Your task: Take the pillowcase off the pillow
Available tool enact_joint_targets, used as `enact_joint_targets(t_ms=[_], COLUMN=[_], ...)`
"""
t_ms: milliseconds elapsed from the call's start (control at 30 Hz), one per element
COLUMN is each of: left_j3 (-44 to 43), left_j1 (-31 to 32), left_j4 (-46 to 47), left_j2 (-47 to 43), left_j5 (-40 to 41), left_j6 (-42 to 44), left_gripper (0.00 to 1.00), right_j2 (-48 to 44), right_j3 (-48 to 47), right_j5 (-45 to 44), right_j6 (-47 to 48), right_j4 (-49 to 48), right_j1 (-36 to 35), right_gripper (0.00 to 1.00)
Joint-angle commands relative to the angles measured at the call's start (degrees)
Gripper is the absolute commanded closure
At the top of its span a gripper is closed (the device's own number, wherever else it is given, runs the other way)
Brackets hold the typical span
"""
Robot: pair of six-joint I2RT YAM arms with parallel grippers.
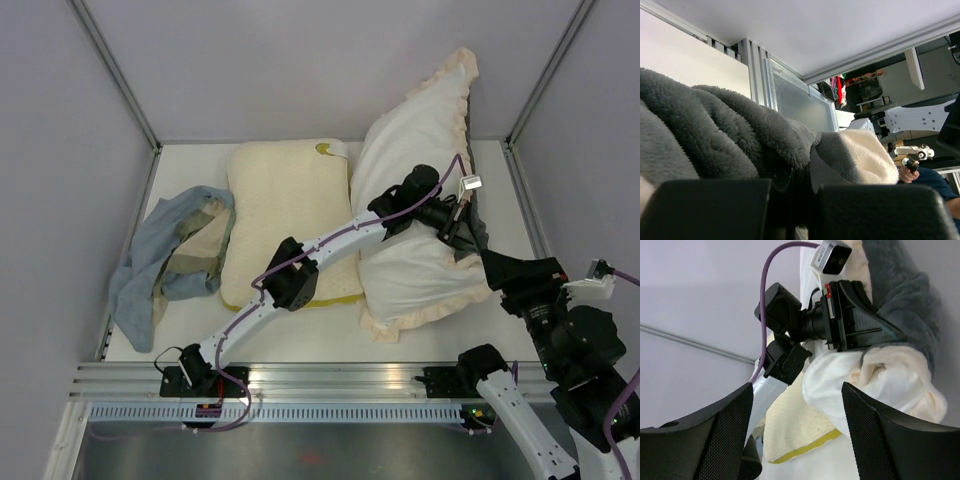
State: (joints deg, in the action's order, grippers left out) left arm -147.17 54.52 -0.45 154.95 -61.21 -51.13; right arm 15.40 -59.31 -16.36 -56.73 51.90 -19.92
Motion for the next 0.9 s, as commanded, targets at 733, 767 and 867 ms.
enact_joint_targets(t_ms=[733,767,867], left_j3=[15.06,16.99,24.19], left_j1=[-0.29,-0.29,-0.29], left_j4=[-22.48,-23.45,-26.61], left_j2=[-34.4,-36.98,-46.1], left_j5=[20.67,23.3,31.57], left_j6=[23.43,24.93,31.34], left_gripper=[0.0,0.0,0.0], right_j2=[3.68,3.41,4.9], right_j3=[13.16,13.25,11.94], right_j5=[-7.53,-8.07,-9.91], right_j6=[3.47,3.73,4.96], right_j4=[-2.15,-2.24,-1.19], right_j1=[-0.2,-0.2,-0.2], right_gripper=[0.21,0.21,0.21])
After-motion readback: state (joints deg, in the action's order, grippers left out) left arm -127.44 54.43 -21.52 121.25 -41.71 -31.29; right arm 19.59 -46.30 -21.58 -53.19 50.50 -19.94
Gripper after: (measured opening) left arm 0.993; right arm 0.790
